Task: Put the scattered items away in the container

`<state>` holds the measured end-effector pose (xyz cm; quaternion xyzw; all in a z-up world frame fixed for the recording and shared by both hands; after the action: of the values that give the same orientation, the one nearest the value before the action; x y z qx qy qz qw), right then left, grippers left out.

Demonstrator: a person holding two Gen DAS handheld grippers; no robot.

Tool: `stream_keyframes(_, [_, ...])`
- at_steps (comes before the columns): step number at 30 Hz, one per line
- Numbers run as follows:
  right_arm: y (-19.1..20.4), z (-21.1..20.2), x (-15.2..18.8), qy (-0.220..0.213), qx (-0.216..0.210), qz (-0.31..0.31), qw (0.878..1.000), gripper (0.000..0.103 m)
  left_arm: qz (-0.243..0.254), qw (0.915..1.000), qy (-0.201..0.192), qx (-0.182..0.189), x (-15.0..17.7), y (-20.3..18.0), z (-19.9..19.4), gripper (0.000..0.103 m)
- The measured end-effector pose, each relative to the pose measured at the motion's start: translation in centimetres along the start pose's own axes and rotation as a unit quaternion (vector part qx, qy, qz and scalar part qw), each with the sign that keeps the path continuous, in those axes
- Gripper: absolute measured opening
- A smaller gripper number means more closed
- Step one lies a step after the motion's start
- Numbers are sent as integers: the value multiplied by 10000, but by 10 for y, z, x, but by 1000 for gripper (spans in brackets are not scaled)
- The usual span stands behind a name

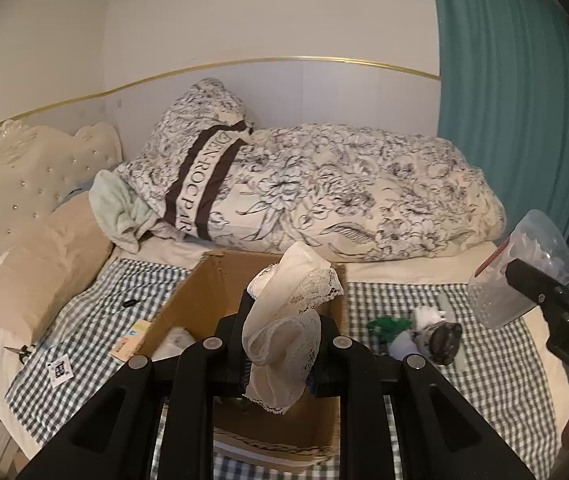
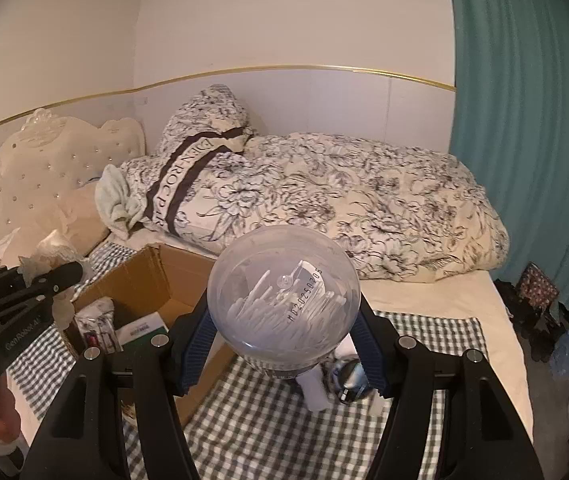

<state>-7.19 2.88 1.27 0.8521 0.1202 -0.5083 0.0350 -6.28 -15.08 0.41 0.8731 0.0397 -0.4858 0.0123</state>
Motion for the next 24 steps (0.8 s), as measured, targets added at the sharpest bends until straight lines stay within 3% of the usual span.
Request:
stream_keyframes(13, [43,33,-7,96,-369,-156,9992,63,-45,9996,199,-171,6,36,26,20])
stream_keyframes(24, [77,82,-4,354,-671,-311,9966,63,-114,9972,679,-283,24,62,70,20])
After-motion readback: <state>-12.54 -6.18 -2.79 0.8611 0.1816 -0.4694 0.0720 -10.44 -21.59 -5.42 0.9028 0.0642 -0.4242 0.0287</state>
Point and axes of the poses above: each gripper's, at about its wrist camera, not at the fingertips, and z roughly the way its jaws point, y to its left, x to its underside, the point moved 3 cm from there along z, roughly the way its jaws point, and after that the axes turned 3 degrees about x, right-handed, at the moved point
